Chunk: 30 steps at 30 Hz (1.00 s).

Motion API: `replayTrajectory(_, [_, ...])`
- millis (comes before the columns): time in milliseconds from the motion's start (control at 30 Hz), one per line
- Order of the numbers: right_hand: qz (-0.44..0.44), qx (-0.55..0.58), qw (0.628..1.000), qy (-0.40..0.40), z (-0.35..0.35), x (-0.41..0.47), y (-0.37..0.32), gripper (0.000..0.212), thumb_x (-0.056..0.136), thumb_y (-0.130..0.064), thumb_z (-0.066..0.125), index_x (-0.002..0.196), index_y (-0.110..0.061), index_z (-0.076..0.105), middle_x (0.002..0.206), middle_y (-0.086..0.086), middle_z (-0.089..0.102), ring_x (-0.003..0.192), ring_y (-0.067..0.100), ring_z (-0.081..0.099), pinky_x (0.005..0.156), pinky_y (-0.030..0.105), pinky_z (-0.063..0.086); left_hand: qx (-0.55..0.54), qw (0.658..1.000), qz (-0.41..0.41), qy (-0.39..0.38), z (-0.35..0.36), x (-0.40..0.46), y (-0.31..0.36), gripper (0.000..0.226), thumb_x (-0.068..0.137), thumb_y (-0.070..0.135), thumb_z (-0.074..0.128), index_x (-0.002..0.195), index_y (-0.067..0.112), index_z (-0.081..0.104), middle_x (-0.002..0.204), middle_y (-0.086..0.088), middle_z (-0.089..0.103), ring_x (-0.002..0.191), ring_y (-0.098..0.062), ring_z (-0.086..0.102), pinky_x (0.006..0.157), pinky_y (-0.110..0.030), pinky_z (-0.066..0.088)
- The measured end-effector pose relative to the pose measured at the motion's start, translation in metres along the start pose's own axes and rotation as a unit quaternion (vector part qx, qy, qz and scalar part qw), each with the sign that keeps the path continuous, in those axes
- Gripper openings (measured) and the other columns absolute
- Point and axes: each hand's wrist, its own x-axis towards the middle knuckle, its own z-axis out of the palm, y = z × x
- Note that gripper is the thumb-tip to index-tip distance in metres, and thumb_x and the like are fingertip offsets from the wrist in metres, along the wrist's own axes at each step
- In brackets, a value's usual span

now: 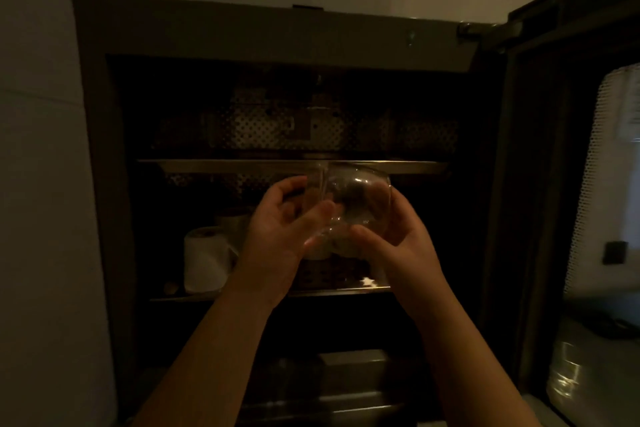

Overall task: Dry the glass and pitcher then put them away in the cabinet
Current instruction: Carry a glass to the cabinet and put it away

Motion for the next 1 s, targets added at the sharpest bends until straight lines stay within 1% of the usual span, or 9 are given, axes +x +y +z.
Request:
replayTrajectory(100, [-0.085, -0.152, 0.983, 0.054, -0.015, 0.014, -0.019, 0.093, 0.066, -0.045, 0.080, 0.145, -0.036, 0.032, 0.147, -0.011, 0.039, 0.131, 0.003, 0.042, 0.101, 0.021, 0.043, 0.050, 0.997, 0.059, 0.019, 0.017, 0.019, 0.009, 0.062, 0.063, 0.030, 0.086, 0.116, 0.025, 0.055, 0.116, -0.003, 0.065, 0.104, -0.021, 0.067, 0.084, -0.044, 0.057])
replayTrajectory(167, [-0.173, -0.266, 0.945, 0.084, -0.022, 0.021, -0.028, 0.088, 0.069, -0.046, 0.077, 0.143, -0.035, 0.032, 0.148, -0.009, 0.033, 0.134, 0.003, 0.035, 0.105, 0.012, 0.034, 0.089, 0.990, 0.104, 0.016, 0.032, 0.029, 0.016, 0.068, 0.060, 0.034, 0.088, 0.117, 0.027, 0.053, 0.112, 0.005, 0.063, 0.101, -0.010, 0.066, 0.079, -0.032, 0.058])
replayTrajectory(233, [-0.230, -0.349, 0.901, 0.114, -0.026, 0.029, -0.033, 0.076, 0.073, -0.042, 0.073, 0.140, -0.028, 0.039, 0.143, -0.001, 0.038, 0.130, 0.009, 0.040, 0.103, 0.010, 0.035, 0.131, 0.981, 0.144, 0.010, 0.048, 0.038, 0.022, 0.065, 0.062, 0.030, 0.084, 0.118, 0.030, 0.050, 0.110, 0.013, 0.058, 0.097, 0.006, 0.061, 0.075, -0.017, 0.055])
replayTrajectory(300, [-0.248, -0.400, 0.868, 0.158, -0.030, 0.039, -0.034, 0.068, 0.075, -0.040, 0.068, 0.136, -0.020, 0.046, 0.137, 0.003, 0.044, 0.123, 0.015, 0.047, 0.098, 0.017, 0.043, 0.150, 0.973, 0.176, 0.008, 0.063, 0.048, 0.023, 0.069, 0.064, 0.024, 0.085, 0.123, 0.028, 0.050, 0.113, 0.014, 0.057, 0.099, 0.007, 0.060, 0.076, -0.013, 0.053])
replayTrajectory(433, [-0.238, -0.427, 0.848, 0.206, -0.041, 0.056, -0.032, 0.066, 0.073, -0.033, 0.068, 0.132, -0.013, 0.049, 0.131, 0.006, 0.050, 0.117, 0.019, 0.053, 0.092, 0.037, 0.053, 0.152, 0.965, 0.216, 0.005, 0.081, 0.067, 0.013, 0.086, 0.065, 0.020, 0.087, 0.137, 0.031, 0.040, 0.131, 0.005, 0.048, 0.116, -0.008, 0.056, 0.089, -0.023, 0.054])
replayTrajectory(533, [-0.232, -0.388, 0.864, 0.224, -0.046, 0.064, -0.026, 0.063, 0.075, -0.031, 0.070, 0.131, -0.013, 0.048, 0.128, 0.004, 0.051, 0.113, 0.015, 0.055, 0.089, 0.039, 0.054, 0.117, 0.968, 0.223, -0.003, 0.084, 0.075, 0.004, 0.098, 0.067, 0.015, 0.085, 0.140, 0.042, 0.027, 0.138, 0.005, 0.039, 0.122, -0.011, 0.052, 0.095, -0.034, 0.053])
replayTrajectory(633, [-0.203, -0.345, 0.884, 0.242, -0.048, 0.070, -0.017, 0.064, 0.077, -0.030, 0.072, 0.133, -0.011, 0.048, 0.126, 0.002, 0.053, 0.113, 0.010, 0.055, 0.090, 0.037, 0.053, 0.098, 0.968, 0.230, 0.006, 0.083, 0.083, -0.008, 0.089, 0.070, 0.007, 0.082, 0.140, 0.031, 0.031, 0.129, 0.001, 0.050, 0.120, -0.014, 0.056, 0.098, -0.041, 0.051])
replayTrajectory(867, [-0.172, -0.314, 0.899, 0.252, -0.050, 0.087, -0.009, 0.060, 0.080, -0.017, 0.072, 0.134, -0.010, 0.046, 0.125, 0.002, 0.056, 0.112, 0.008, 0.057, 0.091, 0.033, 0.054, 0.108, 0.962, 0.251, 0.022, 0.093, 0.099, -0.018, 0.061, 0.074, 0.005, 0.079, 0.125, 0.024, 0.051, 0.124, 0.004, 0.060, 0.116, -0.008, 0.059, 0.094, -0.036, 0.054])
replayTrajectory(1000, [-0.151, -0.348, 0.892, 0.245, -0.060, 0.093, -0.006, 0.060, 0.081, -0.023, 0.072, 0.135, -0.012, 0.047, 0.124, 0.002, 0.059, 0.113, 0.012, 0.058, 0.093, 0.035, 0.052, 0.192, 0.939, 0.279, 0.053, 0.098, 0.109, -0.024, 0.058, 0.074, 0.014, 0.080, 0.127, 0.016, 0.056, 0.122, 0.004, 0.056, 0.114, -0.007, 0.058, 0.091, -0.031, 0.055])
